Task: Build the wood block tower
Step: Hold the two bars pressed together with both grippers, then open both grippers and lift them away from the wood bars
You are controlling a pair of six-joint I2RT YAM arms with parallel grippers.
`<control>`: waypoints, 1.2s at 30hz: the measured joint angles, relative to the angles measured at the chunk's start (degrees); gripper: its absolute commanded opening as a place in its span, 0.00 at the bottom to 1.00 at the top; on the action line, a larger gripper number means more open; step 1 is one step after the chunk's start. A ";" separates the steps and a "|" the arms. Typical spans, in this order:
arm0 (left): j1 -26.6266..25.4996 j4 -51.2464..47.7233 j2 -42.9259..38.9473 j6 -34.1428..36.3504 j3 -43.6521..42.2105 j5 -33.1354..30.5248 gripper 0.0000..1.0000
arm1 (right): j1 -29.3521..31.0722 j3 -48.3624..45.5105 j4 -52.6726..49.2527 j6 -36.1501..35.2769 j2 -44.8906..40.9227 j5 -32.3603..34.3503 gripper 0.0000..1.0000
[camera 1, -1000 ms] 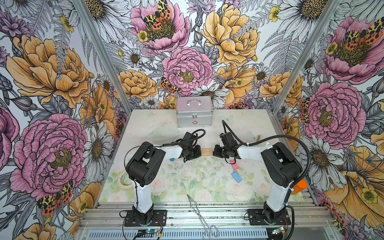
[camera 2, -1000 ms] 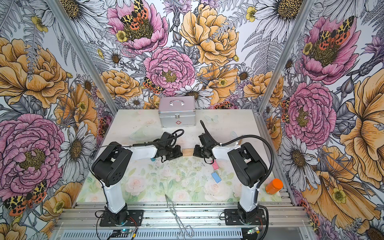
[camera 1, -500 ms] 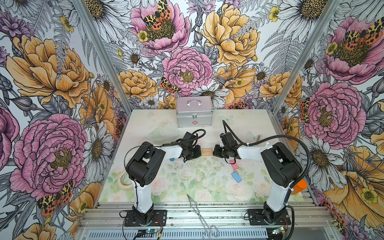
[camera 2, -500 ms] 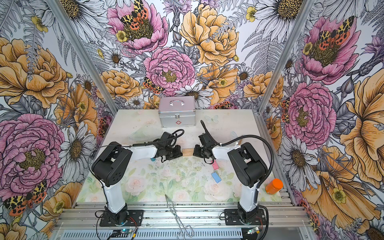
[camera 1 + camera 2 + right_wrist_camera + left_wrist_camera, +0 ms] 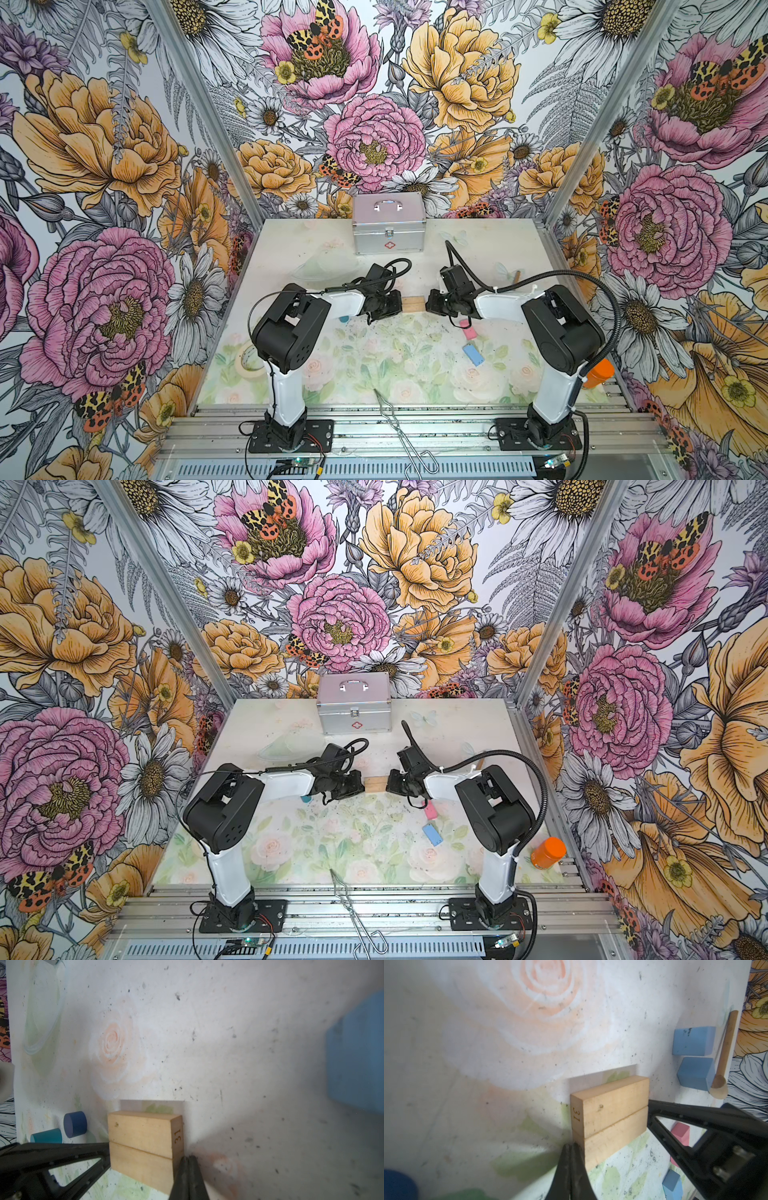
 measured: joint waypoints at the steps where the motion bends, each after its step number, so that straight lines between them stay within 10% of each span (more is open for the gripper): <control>1: 0.00 -0.11 0.00 0.02 0.04 -0.20 0.00 | 0.00 -0.04 0.07 0.02 0.00 0.00 0.00; 36: -0.11 -1.90 -0.11 1.51 0.85 -2.58 0.00 | -0.63 -2.62 1.20 0.85 -1.70 0.20 0.00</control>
